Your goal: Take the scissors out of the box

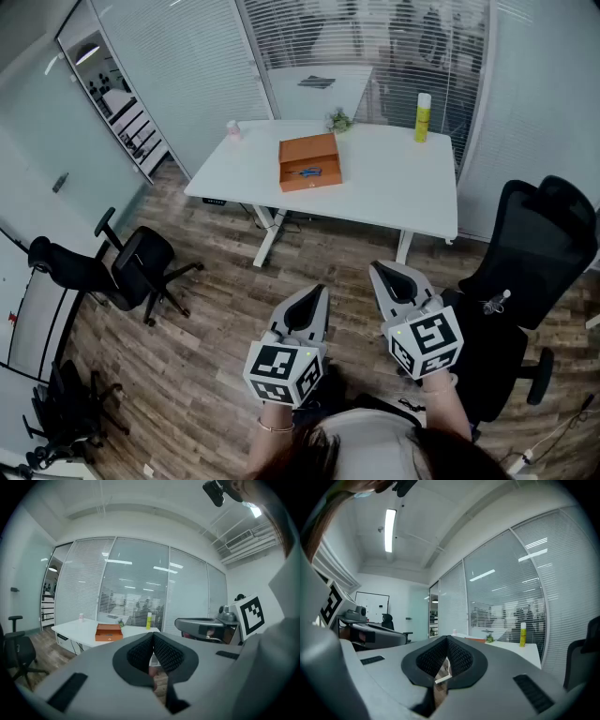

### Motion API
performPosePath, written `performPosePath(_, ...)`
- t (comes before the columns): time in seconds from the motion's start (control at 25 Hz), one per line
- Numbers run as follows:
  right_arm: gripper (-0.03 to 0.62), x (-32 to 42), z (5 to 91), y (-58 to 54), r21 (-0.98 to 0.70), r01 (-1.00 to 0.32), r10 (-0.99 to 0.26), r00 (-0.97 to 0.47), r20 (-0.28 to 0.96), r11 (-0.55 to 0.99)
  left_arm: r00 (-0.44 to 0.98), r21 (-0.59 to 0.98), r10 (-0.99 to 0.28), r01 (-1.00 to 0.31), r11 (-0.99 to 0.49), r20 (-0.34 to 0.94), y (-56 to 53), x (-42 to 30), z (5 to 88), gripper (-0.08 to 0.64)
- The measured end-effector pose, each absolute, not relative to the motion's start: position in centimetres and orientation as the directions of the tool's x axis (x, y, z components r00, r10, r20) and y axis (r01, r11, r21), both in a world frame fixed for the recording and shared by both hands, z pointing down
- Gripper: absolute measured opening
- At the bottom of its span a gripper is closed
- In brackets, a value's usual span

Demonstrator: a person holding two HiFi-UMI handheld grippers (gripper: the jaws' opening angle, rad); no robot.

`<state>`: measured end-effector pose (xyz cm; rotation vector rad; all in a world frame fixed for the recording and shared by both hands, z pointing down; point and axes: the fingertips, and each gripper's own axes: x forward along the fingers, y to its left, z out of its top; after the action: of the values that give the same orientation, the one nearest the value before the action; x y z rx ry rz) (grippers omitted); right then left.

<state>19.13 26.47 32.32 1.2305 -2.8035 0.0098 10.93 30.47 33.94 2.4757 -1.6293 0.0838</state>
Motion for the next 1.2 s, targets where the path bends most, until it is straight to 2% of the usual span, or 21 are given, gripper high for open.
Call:
performPosePath(0.48, 0.026, 16.7, 32.5, 22.1, -0.016, -0.794, -0.792, -0.608, 0.048, 0.608, 0.432, 0.128, -0.891, -0.9, -0.417, 0.138, 25.7, 7.4, 34.7, 0.018)
performPosePath(1.2, 0.026, 6.7, 32.3, 15.3, 0.04, -0.824, -0.825, -0.563, 0.038, 0.565, 0.486, 0.126, -0.865, -0.873, -0.472, 0.124, 19.2, -1.8, 35.2, 0.018)
